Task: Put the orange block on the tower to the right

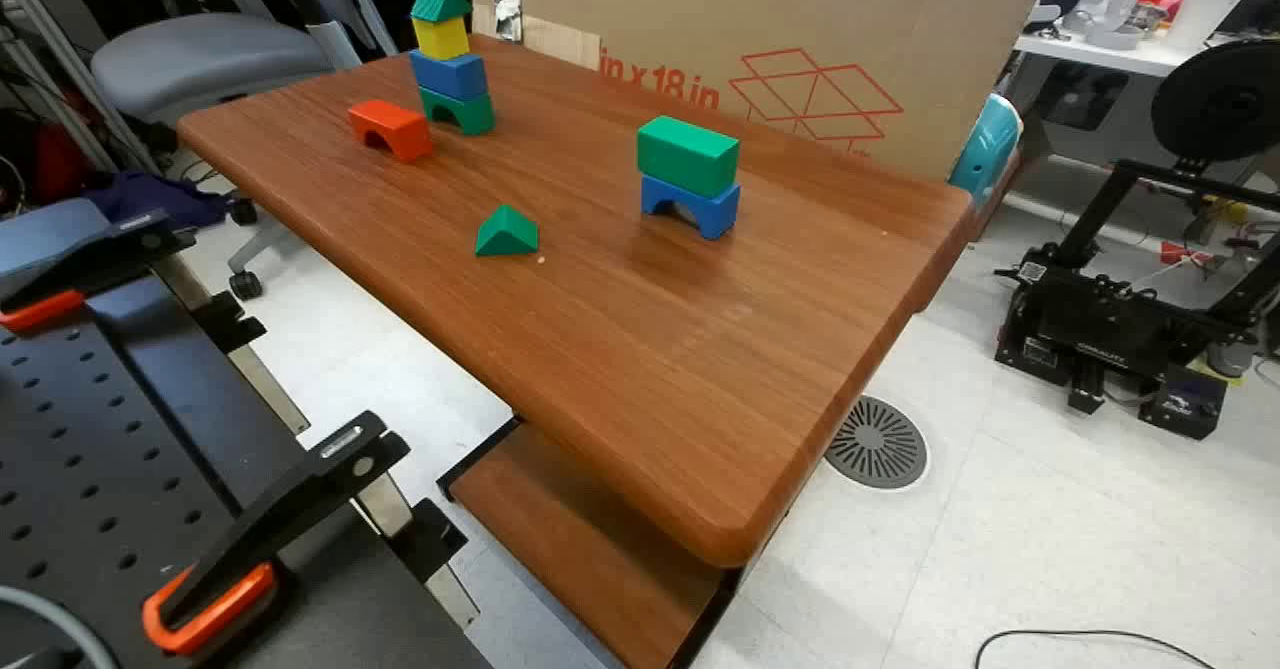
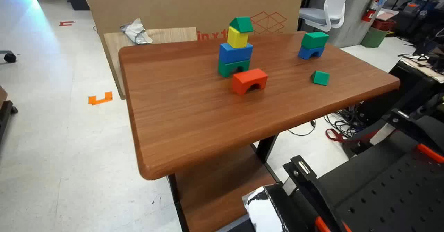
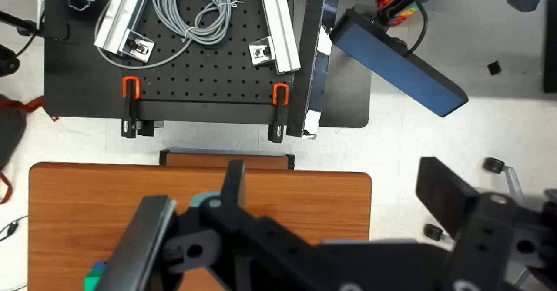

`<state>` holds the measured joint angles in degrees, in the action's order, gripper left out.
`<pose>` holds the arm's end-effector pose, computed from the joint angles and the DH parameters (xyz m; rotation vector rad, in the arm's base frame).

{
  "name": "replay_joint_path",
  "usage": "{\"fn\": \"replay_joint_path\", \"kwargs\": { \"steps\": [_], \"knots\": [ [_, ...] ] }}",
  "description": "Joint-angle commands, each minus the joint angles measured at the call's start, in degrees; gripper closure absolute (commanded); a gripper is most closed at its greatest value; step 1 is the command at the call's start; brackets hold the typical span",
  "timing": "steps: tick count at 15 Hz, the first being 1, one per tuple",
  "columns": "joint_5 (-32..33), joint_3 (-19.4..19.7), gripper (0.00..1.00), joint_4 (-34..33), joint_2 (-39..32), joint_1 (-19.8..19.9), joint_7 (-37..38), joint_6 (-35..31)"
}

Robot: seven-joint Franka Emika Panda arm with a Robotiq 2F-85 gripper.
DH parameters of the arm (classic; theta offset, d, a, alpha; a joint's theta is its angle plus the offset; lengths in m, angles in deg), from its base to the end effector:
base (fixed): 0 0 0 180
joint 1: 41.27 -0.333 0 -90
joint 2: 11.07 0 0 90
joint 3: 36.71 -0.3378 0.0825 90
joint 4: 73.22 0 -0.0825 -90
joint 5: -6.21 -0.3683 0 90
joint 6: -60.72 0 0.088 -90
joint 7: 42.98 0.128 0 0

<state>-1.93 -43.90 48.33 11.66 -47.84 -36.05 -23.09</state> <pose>0.3581 0.1149 0.5542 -3.0617 -0.1526 0.4266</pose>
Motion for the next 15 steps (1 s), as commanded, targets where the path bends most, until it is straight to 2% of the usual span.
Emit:
{"fn": "replay_joint_path", "kwargs": {
  "steps": [1,9,11,15],
  "knots": [
    [-0.1,-0.2,0.0,-0.2,0.0,0.3,-0.1,0.1],
    [-0.1,-0.2,0.0,-0.2,0.0,0.3,-0.1,0.1],
    [0.8,-0.7,0.0,1.3,-1.0,0.6,0.6,-3.5],
    [2.0,-1.4,0.0,6.3,-3.2,0.6,1.8,-15.2]
  ]
}}
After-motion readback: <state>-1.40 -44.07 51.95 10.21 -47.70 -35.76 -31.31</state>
